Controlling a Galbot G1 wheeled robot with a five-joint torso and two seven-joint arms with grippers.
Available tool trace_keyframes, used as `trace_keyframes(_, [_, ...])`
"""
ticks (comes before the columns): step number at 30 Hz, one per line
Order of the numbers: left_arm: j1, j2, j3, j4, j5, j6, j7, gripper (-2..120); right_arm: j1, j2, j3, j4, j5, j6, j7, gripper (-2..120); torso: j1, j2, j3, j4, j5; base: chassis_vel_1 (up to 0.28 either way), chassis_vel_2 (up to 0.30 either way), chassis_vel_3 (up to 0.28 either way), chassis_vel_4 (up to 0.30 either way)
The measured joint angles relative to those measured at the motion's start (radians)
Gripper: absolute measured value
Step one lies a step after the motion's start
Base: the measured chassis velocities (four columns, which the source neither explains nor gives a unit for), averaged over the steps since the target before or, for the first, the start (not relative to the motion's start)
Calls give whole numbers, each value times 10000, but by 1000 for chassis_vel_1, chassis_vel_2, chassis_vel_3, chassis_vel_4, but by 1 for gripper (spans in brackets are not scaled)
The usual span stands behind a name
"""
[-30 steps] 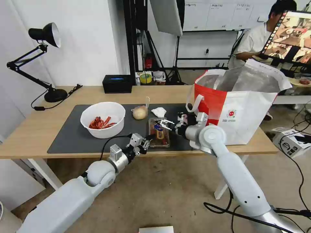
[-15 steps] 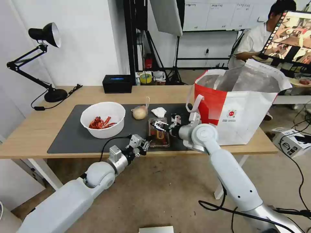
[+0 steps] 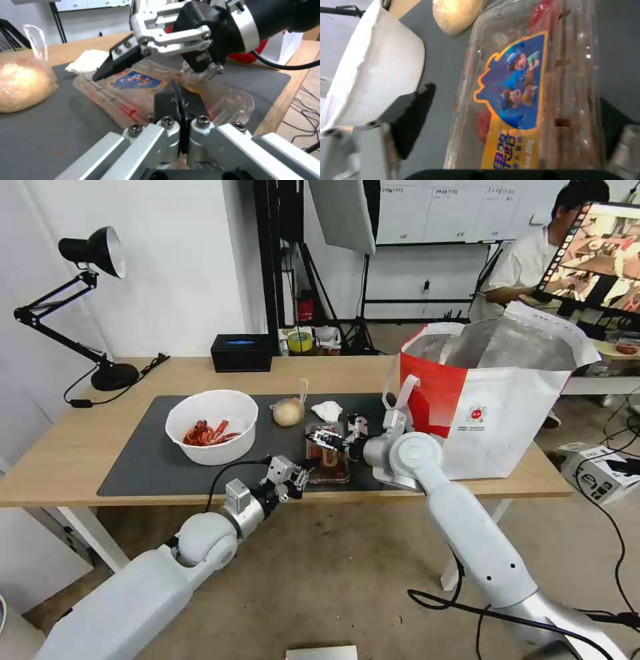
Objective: Pick up the trash from the table and place it into the takeout bag.
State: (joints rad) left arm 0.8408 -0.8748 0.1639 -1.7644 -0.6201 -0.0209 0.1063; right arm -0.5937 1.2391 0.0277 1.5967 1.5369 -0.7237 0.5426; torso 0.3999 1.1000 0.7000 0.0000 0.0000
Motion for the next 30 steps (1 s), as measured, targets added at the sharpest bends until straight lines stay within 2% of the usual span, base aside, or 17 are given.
trace_keyframes(1, [0,0,0,0,0,0,0,0,0,0,0,0,0,0,0,84,0,0,0,0,0,0,0,0,0])
trace_keyframes(4, [41,19,-50,-47,-3,-8,0,0,2,-43,-14,0,44,0,61,70,0,0,0,0,0,0,0,0,0])
trace_keyframes(6, [52,29,-65,-58,-5,-12,0,0,-1,-51,-15,5,46,0,62,67,0,0,0,1,0,0,0,0,0])
trace_keyframes(7, [69,43,-93,-66,-8,-21,-2,0,-15,-64,-15,21,47,0,64,59,0,0,0,1,0,0,0,0,0])
trace_keyframes(9, [75,48,-103,-71,-11,-23,-3,0,-20,-69,-15,27,48,0,64,57,1,0,0,0,0,0,0,0,0])
trace_keyframes(10, [92,60,-131,-91,-18,-27,-9,0,-23,-82,-15,51,49,0,68,48,0,0,0,0,0,0,0,0,0])
trace_keyframes(11, [92,60,-131,-91,-18,-27,-9,0,-23,-82,-15,51,49,0,68,48,0,0,0,0,0,0,0,0,0])
trace_keyframes(14, [212,100,-281,-201,-45,-36,-35,0,10,-103,0,83,97,3,106,32,1,0,0,0,0,0,0,0,0])
trace_keyframes(15, [212,100,-281,-201,-45,-36,-35,0,10,-103,0,83,97,3,106,32,1,0,0,0,0,0,0,0,0])
trace_keyframes(19, [402,196,-561,-337,-111,-42,-38,0,47,-102,66,87,121,5,122,18,0,0,0,0,-1,0,0,0,0])
trace_keyframes(23, [950,341,-1249,-649,-150,-61,-38,0,14,-88,151,161,129,8,122,2,0,0,0,0,-1,0,0,0,0])
trace_keyframes(30, [2237,622,-2516,-1176,-80,-323,-12,0,-250,-121,552,640,147,14,19,0,0,0,-1,2,0,0,0,0,0])
